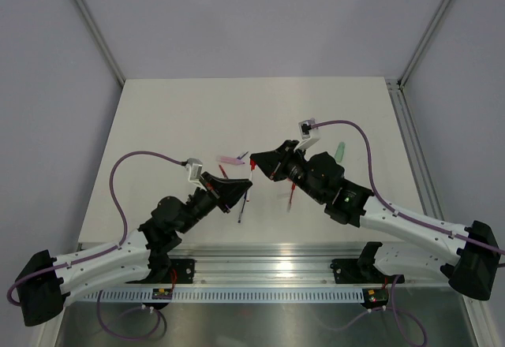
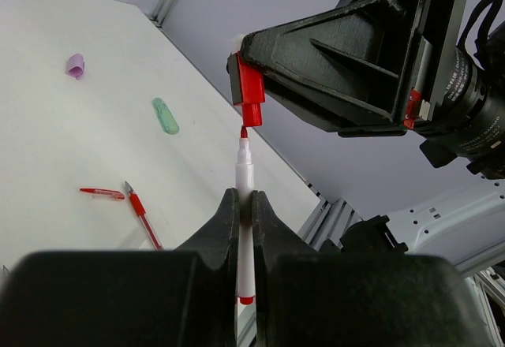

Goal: Insert the pens into the pen caps
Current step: Insert the pen into the pen cap.

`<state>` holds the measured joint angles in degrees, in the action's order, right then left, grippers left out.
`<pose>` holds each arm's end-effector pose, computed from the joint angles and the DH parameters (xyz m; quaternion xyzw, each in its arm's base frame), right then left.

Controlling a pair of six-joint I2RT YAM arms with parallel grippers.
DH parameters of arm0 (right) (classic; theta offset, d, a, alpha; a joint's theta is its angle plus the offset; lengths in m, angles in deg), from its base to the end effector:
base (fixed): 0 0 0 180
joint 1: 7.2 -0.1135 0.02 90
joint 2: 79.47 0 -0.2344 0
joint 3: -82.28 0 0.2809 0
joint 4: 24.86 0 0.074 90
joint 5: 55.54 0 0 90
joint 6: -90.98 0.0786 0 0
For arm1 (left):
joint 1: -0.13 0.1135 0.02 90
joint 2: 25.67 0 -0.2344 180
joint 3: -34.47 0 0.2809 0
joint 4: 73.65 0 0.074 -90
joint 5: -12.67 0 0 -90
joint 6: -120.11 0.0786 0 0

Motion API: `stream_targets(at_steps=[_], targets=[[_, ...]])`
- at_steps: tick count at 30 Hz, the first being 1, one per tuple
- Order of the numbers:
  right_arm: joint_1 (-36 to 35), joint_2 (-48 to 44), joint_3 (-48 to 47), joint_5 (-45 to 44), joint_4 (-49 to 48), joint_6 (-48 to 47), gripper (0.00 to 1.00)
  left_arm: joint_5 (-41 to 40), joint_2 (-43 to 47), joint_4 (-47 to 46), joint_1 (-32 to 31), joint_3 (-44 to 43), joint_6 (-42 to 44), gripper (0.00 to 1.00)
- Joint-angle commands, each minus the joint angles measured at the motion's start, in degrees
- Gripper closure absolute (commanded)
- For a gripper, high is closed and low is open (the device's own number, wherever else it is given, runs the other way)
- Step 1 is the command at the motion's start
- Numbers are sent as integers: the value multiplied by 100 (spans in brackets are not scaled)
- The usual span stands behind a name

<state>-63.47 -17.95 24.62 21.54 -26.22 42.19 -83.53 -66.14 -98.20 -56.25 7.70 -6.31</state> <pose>0.2028 0.2721 0.2941 -0.0169 0.7218 0.4629 0.5142 0.1532 -0.2151 0.2277 0.0692 0.6338 -0.5336 0.5557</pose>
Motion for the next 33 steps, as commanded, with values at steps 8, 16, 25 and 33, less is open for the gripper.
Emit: stream_targets(at_steps=[8, 16, 25, 33], targets=[[-68, 89, -135, -122, -90, -25, 100, -66, 83, -443, 22, 29, 136, 100], [-68, -8, -188, -254, -55, -60, 100, 22, -58, -486, 22, 2, 100, 100], [-68, -8, -249, -254, -28, -43, 100, 31, -84, -486, 22, 11, 83, 100], [-68, 9, -126, -193, -37, -8, 100, -40, 21, -443, 22, 20, 109, 100]])
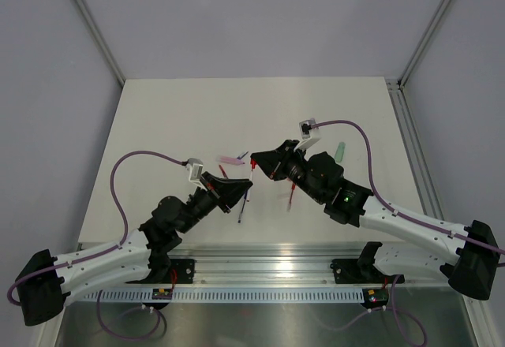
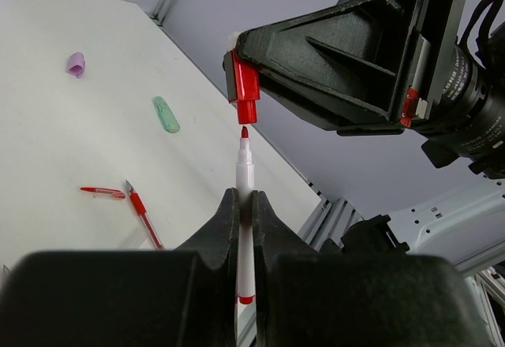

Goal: Insert the pens into the pen caps
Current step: Insert the pen into the pen cap, then press the pen cap onto the pen.

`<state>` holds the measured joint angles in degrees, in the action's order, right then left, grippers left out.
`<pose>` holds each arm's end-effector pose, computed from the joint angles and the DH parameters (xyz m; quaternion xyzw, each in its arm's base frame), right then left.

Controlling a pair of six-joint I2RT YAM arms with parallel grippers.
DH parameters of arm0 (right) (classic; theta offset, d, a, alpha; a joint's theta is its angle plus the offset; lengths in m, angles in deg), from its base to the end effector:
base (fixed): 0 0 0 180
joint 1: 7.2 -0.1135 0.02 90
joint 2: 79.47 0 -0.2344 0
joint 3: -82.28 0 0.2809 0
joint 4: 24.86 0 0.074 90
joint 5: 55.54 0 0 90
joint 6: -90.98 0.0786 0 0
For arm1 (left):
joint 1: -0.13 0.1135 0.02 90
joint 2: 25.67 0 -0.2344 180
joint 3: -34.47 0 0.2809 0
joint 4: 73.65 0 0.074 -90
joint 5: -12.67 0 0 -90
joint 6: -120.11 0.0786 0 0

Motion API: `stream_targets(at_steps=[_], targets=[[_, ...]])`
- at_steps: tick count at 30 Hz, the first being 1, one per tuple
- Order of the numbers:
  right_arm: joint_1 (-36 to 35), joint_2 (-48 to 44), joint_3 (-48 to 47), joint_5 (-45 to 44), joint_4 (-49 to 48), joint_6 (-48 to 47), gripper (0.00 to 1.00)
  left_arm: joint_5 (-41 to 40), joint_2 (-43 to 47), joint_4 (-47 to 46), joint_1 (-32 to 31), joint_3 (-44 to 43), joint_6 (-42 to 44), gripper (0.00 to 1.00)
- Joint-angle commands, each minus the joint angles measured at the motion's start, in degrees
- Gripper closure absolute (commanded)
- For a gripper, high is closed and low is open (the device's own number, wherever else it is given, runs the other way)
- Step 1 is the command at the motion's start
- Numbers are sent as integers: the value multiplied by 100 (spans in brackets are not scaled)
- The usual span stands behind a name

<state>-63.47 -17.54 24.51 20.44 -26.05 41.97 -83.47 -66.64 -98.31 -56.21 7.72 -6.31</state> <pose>0.2046 0.2721 0.2922 -0.0124 0.7246 0.4544 0.5181 0.1538 -0.2159 0.2258 0.0700 0.6364 -0.5319 0.5542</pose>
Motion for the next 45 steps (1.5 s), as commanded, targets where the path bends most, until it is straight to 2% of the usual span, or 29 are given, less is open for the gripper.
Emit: stream_targets(at_steps=[1, 26, 35, 41, 45], targets=[[-68, -15, -98, -66, -63, 31, 100, -63, 72, -432, 17, 9, 101, 100], [-481, -137, 324, -224, -204, -82, 100, -292, 204, -335, 26, -35, 74, 100], [-1087, -181, 649, -496, -143, -74, 100, -240, 230, -229, 26, -167, -84, 100], [-1729, -260, 921, -1207, 209, -206, 100, -152, 265, -98, 35, -378, -119, 100], [-1940, -278, 1071, -1252, 323, -215, 100, -125, 309, 8, 35, -501, -119, 100]])
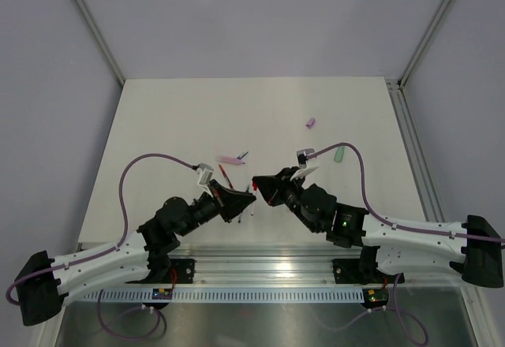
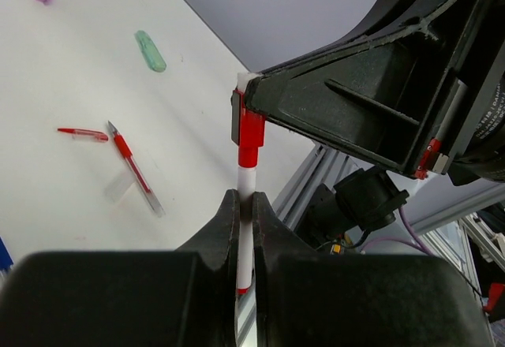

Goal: Insert the pens into the pen caps
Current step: Press the pen cap onto the pen.

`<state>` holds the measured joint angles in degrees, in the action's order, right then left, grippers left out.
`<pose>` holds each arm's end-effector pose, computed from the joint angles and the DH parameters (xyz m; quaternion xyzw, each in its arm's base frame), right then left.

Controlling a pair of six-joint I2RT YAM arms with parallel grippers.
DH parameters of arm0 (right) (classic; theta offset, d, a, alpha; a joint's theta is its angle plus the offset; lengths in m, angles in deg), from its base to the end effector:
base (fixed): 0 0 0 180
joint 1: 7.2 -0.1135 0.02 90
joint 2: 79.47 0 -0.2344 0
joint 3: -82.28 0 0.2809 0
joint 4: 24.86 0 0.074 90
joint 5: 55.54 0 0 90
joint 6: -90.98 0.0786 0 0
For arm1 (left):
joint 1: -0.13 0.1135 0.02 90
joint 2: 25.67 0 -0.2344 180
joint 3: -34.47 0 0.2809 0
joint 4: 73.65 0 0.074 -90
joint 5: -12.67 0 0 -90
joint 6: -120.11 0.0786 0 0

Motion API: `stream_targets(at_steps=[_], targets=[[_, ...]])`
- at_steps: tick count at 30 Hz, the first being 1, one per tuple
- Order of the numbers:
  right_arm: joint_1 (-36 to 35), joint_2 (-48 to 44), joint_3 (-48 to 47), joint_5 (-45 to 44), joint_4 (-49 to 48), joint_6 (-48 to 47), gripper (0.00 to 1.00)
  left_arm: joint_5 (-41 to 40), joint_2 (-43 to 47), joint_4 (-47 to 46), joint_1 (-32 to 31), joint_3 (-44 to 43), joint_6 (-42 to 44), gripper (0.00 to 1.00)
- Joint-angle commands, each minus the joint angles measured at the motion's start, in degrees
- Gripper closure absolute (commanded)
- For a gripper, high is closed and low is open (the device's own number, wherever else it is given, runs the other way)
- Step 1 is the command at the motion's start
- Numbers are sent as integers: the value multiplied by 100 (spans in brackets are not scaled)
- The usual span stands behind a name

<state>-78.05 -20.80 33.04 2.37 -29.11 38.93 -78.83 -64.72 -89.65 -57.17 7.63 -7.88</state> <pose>0.1429 0.2841 0.2550 -0.0222 0.7333 0.4082 0.5432 0.1448 -0.2217 0.2118 0.1052 0.6752 -0.5335 0.4985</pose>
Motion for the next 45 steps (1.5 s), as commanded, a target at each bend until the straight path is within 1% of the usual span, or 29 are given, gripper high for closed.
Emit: stream_targets(at_steps=[1, 4, 8, 10, 11, 13, 14, 16, 17, 18, 23, 27, 31, 33, 36, 37, 39, 42, 45], targets=[[-526, 74, 219, 521, 699, 115, 100, -589, 108, -849, 131, -518, 38, 100], [-570, 100, 166, 345, 858, 247, 100, -536, 20, -884, 131, -527, 12, 100], [-570, -66, -114, -6, 972, 353, 100, -221, -191, -989, 131, -492, -111, 100], [-570, -67, -316, -95, 1165, 362, 97, -97, -261, -1033, 131, -475, -129, 100], [-562, -67, -509, -147, 1235, 370, 93, -1, -296, -1060, 131, -475, -146, 100], [-562, -75, -686, -191, 1402, 371, 91, 79, -305, -1077, 131, -431, -155, 100], [-553, -84, -878, -226, 1490, 371, 85, 114, -279, -1077, 131, -422, -164, 100], [-544, -111, -1028, -288, 1805, 336, 78, 115, -261, -1060, 131, -361, -173, 100], [-535, -154, -1116, -288, 1859, 301, 74, 271, -235, -1051, 131, -334, -182, 100], [-526, -189, -1152, -288, 1895, 309, 66, 273, -174, -1034, 131, -317, -190, 100], [-439, -549, -1126, -87, 1860, 160, 55, 264, -15, -963, 131, -150, -270, 100], [-438, -875, -1021, 72, 1807, -77, 54, 264, 90, -911, 131, -132, -261, 100], [-412, -1165, -871, 475, 1859, -297, 54, 308, 178, -867, 131, -176, -191, 100], [-377, -1209, -801, 616, 1939, -341, 53, 352, 196, -832, 131, -211, -155, 100], [-351, -1104, -669, 1117, 1869, -490, 54, 474, 213, -814, 131, -281, -68, 100], [-342, -1069, -599, 1275, 1825, -526, 55, 597, 222, -814, 131, -316, -6, 100], [-333, -1016, -502, 1390, 1511, -648, 61, 755, 205, -788, 131, -421, 55, 100], [-280, -1051, -335, 1469, 1290, -675, 73, 976, 231, -752, 131, -501, 82, 100], [-254, -1209, -168, 1609, 1131, -667, 73, 941, 354, -708, 131, -519, 29, 100]])
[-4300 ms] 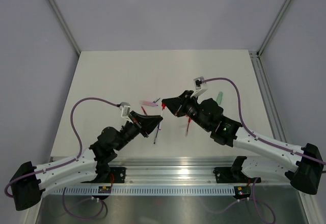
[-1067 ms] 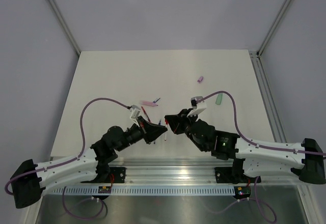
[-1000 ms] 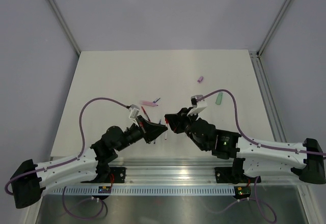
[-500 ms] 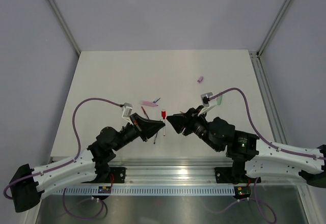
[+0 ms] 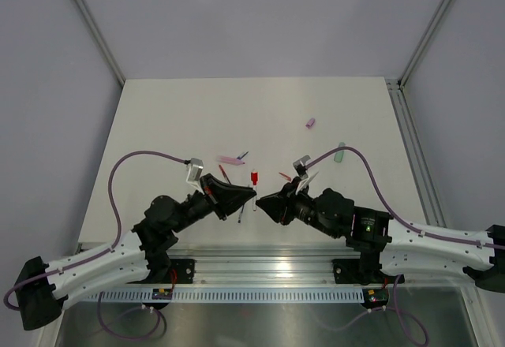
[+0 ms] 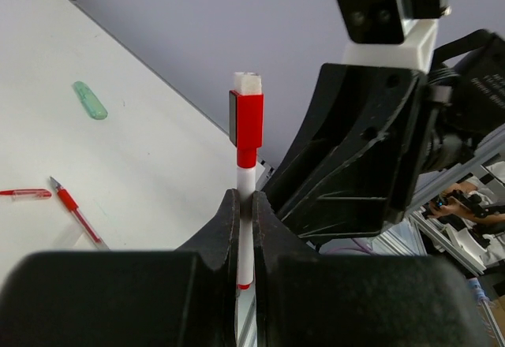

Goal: Insert the pens into the pen caps
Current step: Press the pen cap onto the pen.

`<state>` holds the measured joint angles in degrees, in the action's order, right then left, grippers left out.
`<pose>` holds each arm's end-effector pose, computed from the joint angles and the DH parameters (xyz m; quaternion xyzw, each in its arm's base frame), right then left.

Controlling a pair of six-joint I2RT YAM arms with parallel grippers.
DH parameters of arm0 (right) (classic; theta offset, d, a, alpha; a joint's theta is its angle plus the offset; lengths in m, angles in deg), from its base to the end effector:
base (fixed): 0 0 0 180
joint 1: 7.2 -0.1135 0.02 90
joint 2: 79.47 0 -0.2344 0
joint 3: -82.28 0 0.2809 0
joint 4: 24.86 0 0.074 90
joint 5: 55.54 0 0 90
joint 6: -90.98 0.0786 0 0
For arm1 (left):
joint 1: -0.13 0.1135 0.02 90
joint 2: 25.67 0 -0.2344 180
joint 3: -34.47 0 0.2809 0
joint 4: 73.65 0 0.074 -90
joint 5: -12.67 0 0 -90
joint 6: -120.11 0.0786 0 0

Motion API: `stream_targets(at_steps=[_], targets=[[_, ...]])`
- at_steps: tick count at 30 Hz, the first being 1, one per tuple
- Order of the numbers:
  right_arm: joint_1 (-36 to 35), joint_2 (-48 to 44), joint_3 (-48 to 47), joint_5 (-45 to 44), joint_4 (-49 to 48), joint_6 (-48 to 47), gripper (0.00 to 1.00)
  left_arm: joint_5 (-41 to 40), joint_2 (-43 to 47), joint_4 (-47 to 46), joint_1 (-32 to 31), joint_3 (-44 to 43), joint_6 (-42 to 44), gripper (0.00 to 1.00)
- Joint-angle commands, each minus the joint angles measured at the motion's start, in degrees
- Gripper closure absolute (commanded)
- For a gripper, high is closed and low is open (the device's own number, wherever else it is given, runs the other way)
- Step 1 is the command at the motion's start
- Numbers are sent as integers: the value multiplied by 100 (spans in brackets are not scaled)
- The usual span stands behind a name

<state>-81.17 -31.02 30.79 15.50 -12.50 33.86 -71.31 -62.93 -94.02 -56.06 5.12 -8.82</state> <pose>0.1050 0.2730 0.2798 -0.1640 0.7414 0.4379 0.4813 0.1380 -0.2208 0.2496 0.1343 0.6121 -0.5968 0.5011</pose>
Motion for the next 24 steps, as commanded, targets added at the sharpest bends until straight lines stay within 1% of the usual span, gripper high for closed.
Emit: stream_targets(at_steps=[1, 4, 9, 14, 24], targets=[[67, -265, 136, 323, -557, -159, 73, 154, 201, -262, 20, -267, 106, 100], [94, -301, 233, 541, -627, -159, 69, 197, 227, -280, 20, -285, 53, 100], [102, -143, 233, 788, -873, -212, 66, 285, 87, -490, 20, -285, -87, 100], [103, 59, 136, 973, -873, -265, 64, 224, 166, -447, 20, -293, -123, 100], [103, 25, 330, 868, -1023, -177, 63, 154, 289, -385, 20, -320, -149, 100]])
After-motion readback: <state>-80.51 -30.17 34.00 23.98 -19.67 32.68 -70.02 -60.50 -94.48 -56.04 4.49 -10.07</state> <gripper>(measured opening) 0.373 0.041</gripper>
